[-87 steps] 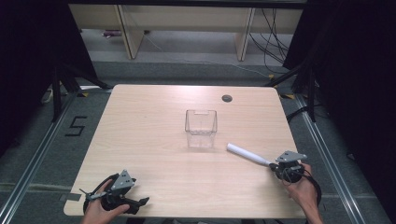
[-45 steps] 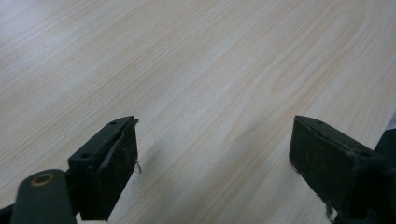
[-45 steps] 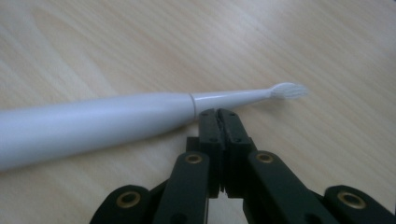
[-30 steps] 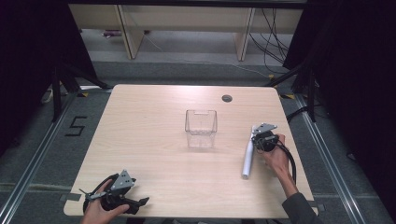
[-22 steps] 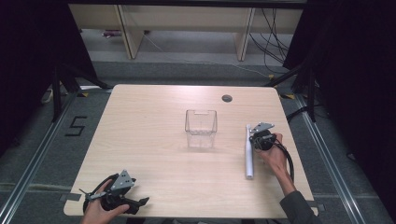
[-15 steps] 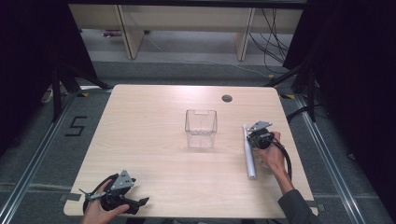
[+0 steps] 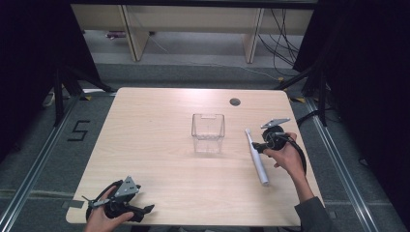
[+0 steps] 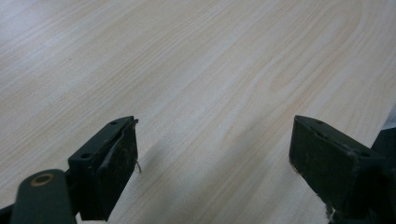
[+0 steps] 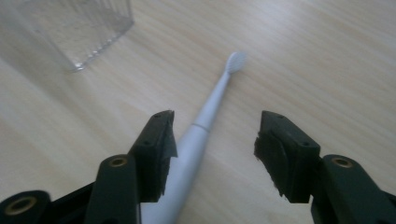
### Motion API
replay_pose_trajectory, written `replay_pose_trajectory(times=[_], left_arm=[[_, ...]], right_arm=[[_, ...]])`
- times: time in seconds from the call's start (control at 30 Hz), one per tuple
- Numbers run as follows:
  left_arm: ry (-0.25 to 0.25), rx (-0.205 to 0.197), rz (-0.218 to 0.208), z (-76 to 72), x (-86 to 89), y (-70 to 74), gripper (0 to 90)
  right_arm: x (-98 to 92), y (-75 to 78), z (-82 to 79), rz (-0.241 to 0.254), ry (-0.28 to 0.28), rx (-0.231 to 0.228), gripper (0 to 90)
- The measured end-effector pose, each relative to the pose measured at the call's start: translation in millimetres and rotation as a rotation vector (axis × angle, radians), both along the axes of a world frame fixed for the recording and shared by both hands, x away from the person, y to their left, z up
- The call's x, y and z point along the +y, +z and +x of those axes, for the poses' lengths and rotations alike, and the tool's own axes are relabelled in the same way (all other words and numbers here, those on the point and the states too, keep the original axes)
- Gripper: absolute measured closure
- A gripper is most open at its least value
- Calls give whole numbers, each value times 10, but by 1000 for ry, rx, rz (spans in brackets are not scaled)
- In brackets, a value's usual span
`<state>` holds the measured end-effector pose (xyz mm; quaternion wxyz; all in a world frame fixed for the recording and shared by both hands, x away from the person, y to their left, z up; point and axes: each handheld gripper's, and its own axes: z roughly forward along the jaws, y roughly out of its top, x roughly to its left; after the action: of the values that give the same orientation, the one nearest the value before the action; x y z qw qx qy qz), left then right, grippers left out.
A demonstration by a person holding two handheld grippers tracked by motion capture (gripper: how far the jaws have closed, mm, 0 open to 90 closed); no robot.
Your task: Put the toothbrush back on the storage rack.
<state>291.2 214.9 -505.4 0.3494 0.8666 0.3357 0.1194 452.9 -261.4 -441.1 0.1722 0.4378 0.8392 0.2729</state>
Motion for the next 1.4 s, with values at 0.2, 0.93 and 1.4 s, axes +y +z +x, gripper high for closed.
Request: replay_pose_trajectory(times=[0.2,0.93,1.4], left_arm=[[2,0,1,-1,3,0,151],[6,3,-2,-2,4,-4,151],[3,3,-5,-2,0,-6,151]], right_arm=[[92,-44,3,-60,30,144,324],[208,-236,149,-210,91,287,458],[230,-301,222,-236,91,355,548]])
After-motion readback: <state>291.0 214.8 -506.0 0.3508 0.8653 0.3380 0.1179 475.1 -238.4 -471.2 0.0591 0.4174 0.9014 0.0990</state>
